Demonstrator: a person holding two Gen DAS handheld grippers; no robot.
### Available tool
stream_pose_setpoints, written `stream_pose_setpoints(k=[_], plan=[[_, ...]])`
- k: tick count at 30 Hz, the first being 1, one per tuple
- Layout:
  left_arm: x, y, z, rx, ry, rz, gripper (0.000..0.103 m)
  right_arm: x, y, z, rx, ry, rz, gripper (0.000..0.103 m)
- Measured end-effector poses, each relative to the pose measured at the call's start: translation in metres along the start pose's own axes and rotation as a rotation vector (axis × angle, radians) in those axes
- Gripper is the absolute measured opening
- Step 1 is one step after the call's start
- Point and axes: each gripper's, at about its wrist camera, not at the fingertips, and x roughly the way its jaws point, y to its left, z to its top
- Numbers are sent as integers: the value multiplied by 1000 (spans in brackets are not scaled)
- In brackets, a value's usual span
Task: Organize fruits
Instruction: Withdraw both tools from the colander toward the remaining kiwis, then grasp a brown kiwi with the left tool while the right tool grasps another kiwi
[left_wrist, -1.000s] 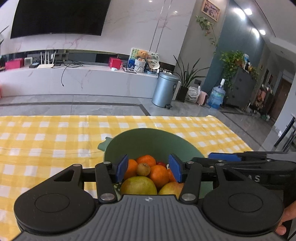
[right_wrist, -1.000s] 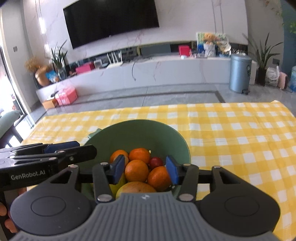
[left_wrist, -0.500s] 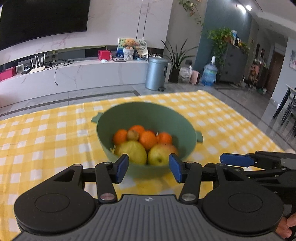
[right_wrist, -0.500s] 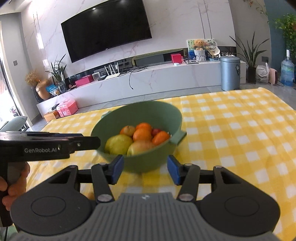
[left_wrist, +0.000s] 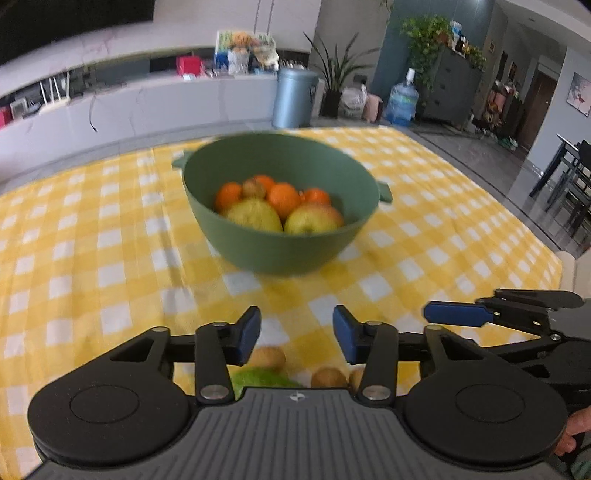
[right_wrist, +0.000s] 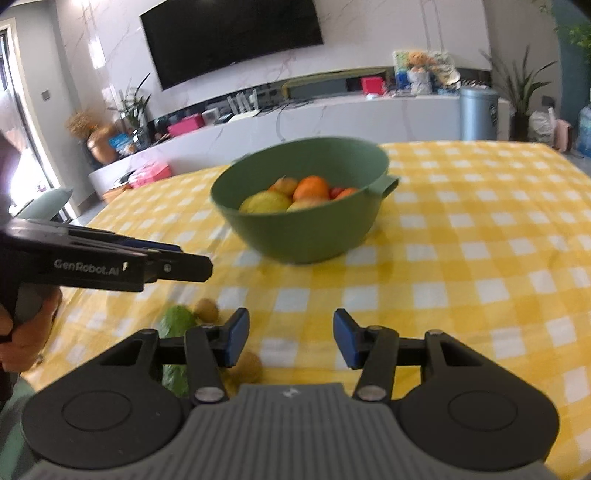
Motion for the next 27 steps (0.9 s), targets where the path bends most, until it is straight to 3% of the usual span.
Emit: stream_pose_setpoints(k=[6,11,16,27], plan=[[4,-1,-6,11,67,-74,40,9,1,-7,32,65,92,41],[11,-4,-9,26,114,-42,34,12,4,-8,21,96,110,34],[14,-1,-9,29,125,0,34,19,4,-8,30,125,119,34],[13,-6,-8,53,131,-59,34,33,0,-8,92,185,175,29]])
